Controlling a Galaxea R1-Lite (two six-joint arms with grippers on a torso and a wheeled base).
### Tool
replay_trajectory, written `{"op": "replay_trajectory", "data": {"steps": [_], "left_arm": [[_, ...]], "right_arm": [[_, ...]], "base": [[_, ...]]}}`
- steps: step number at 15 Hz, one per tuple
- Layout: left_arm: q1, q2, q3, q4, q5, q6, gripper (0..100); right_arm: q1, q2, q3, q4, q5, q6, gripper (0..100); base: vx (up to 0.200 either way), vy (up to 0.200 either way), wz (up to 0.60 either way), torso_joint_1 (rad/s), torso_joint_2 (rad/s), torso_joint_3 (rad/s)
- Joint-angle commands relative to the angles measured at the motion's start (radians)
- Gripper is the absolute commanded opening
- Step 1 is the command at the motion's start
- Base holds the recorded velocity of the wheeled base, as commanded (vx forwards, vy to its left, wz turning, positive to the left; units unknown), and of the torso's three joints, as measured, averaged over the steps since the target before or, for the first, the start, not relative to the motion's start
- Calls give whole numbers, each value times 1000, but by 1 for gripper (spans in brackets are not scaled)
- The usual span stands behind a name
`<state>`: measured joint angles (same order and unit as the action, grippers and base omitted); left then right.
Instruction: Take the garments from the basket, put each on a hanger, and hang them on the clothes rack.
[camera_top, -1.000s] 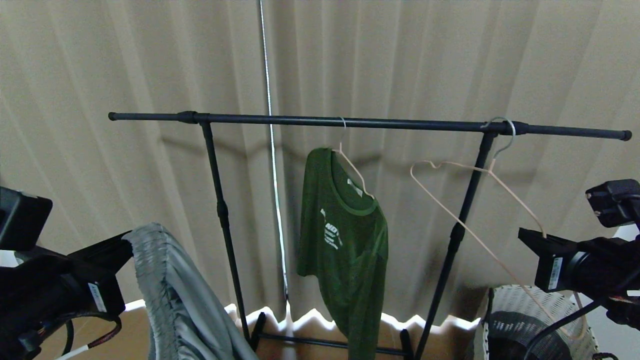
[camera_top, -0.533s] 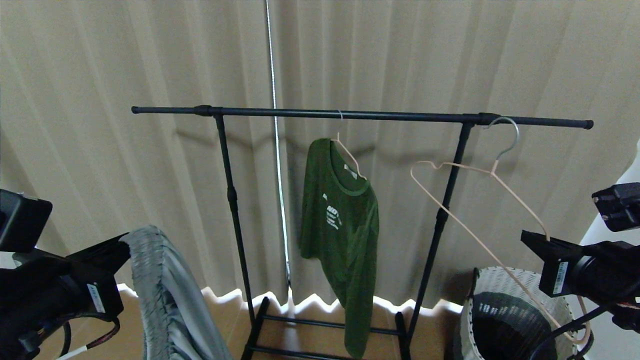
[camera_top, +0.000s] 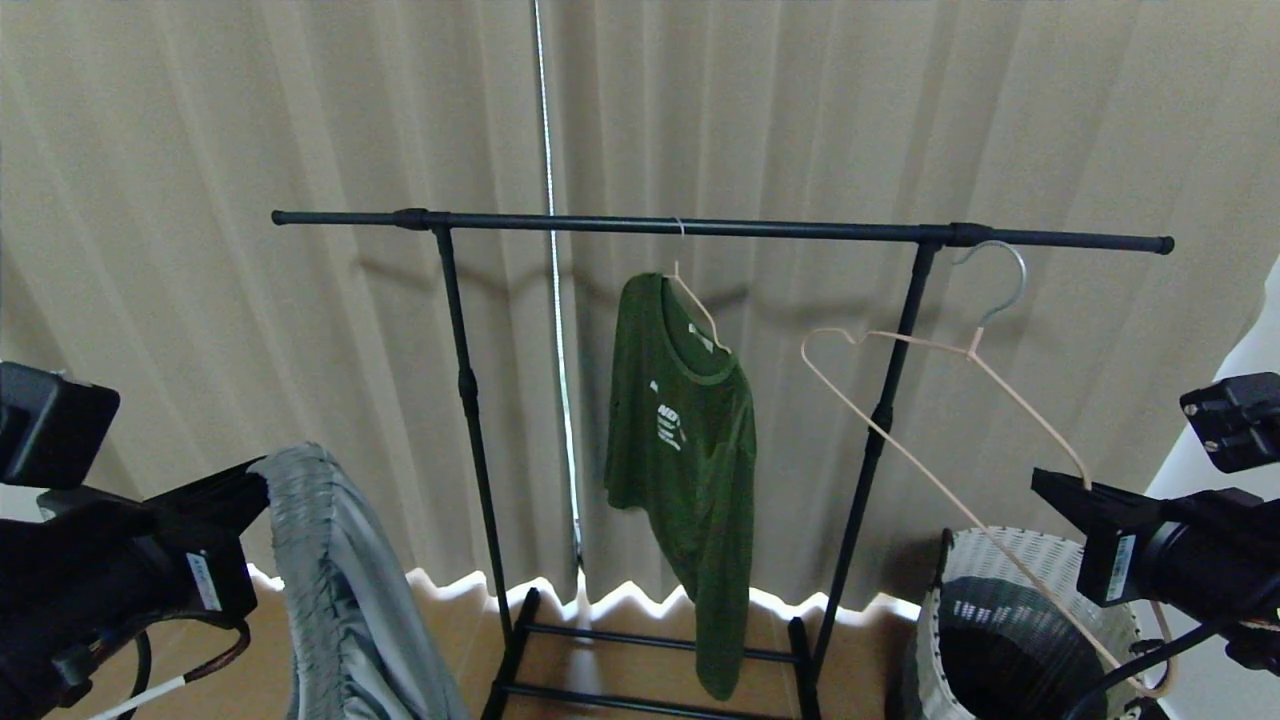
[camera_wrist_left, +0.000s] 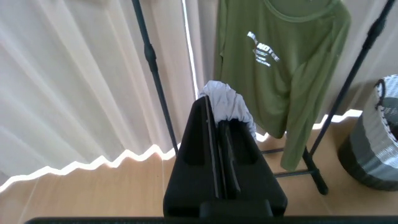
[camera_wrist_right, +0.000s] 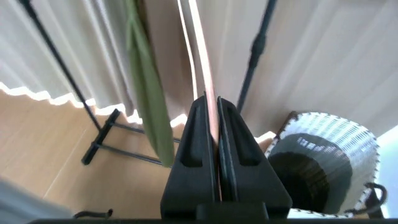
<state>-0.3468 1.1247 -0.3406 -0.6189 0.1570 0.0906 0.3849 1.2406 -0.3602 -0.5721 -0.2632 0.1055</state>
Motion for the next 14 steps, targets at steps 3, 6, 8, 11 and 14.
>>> {"op": "replay_trajectory", "data": {"steps": [3,6,8,11,14], "left_arm": [[-18,127,-107,15,16,-2,0],[-77,245,-253,70,119,-11,0],[-118,300,-324,96,154,-14,0],[-164,451,-485,148,251,-45,0],[-170,598,-612,148,397,-103,0]], "right_arm": [[51,-27,-8,0,58,-1,0],[95,-32,-9,0,128,-3,0],[114,-30,-16,0,167,-1,0],[170,-26,-11,1,240,0,0],[239,-21,-20,3,300,65,0]], "base": [[0,0,0,0,0,0],[0,0,0,0,0,0],[0,0,0,0,0,0],[0,0,0,0,0,0],[0,0,0,0,0,0]]}}
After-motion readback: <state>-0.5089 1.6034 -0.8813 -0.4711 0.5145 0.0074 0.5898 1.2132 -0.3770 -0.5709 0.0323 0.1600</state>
